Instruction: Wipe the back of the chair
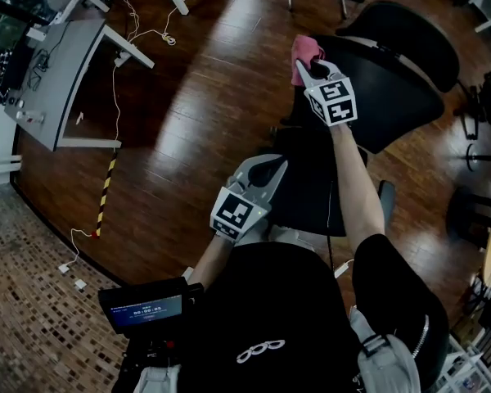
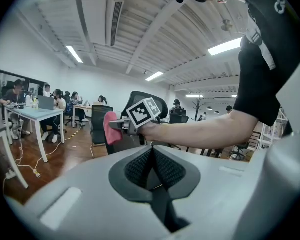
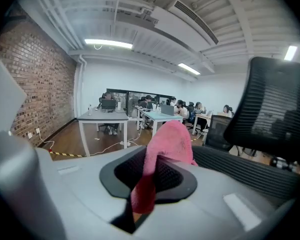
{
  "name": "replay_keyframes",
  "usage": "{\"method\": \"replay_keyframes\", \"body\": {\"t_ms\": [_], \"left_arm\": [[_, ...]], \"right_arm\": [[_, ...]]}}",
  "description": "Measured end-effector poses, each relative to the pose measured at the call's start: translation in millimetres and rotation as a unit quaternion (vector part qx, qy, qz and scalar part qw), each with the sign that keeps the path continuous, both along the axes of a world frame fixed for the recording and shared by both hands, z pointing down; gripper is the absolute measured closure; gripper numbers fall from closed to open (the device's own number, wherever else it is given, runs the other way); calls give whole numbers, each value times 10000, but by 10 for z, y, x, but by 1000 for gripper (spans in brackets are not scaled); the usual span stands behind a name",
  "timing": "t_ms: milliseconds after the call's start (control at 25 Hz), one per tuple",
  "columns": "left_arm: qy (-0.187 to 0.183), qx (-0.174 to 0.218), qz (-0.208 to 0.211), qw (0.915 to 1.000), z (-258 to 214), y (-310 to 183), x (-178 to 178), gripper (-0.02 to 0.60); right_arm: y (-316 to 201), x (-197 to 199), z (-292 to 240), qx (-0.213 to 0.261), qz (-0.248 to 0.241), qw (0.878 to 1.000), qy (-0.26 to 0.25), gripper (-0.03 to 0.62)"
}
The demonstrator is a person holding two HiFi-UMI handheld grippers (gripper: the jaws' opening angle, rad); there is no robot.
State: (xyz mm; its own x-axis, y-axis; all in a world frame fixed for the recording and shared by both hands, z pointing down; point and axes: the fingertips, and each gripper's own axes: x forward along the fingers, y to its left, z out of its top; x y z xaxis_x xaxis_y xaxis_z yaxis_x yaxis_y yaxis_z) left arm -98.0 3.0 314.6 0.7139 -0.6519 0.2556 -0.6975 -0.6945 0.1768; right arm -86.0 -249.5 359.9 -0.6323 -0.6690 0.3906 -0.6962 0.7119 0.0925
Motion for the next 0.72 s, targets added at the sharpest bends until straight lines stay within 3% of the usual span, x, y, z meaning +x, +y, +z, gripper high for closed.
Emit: {"method": "replay_keyframes", "body": {"t_ms": [200,400,720], "left_arm": [[-42,-47,26,10000,24,-41,55,588],[-169,-99,94,9998,20,-72,111,588],[-318,-124,317,9989,75,-53,416,588]], "right_arm": [[-17,-421,104,-2,-742,9972,50,553],[-392,59,251,-323,163,9993,-64,553],[-593,1125,290,-520,1271,9905,-122,553]]}}
